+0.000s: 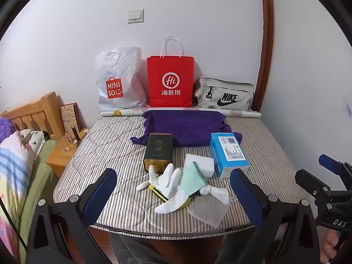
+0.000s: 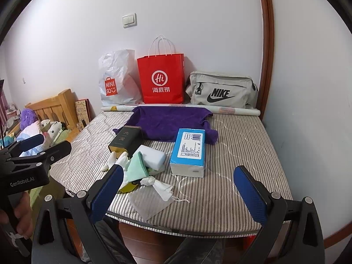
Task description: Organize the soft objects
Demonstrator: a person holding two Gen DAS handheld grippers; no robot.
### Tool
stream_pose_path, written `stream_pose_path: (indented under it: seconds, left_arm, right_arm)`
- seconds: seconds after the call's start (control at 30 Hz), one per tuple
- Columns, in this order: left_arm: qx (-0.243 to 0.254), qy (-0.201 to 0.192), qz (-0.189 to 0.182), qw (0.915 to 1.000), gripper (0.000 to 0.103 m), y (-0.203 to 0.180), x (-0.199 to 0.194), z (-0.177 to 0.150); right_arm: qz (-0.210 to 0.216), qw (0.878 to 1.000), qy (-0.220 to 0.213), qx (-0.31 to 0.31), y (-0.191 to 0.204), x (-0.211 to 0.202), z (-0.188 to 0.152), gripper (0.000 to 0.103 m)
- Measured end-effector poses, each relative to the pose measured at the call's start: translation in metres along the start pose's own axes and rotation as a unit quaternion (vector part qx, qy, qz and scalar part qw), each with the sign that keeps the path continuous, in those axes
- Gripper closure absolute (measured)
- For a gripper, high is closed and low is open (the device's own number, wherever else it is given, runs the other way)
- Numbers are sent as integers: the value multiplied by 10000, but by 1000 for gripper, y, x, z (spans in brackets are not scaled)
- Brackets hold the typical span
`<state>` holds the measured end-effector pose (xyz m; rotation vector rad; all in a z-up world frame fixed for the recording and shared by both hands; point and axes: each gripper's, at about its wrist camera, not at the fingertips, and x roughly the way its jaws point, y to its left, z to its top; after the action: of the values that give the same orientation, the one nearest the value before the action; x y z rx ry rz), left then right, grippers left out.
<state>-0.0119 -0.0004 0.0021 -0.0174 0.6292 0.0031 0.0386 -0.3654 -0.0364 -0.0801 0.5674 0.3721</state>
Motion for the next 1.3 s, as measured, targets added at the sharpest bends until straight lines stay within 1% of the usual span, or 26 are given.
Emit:
stream_pose_path:
  seconds: [1.3]
  left_arm:
    - [35,-7,35,10000,0,3,-6,-4]
  right_arm:
    - [19,10000,1,-53,3,-3,-2,4]
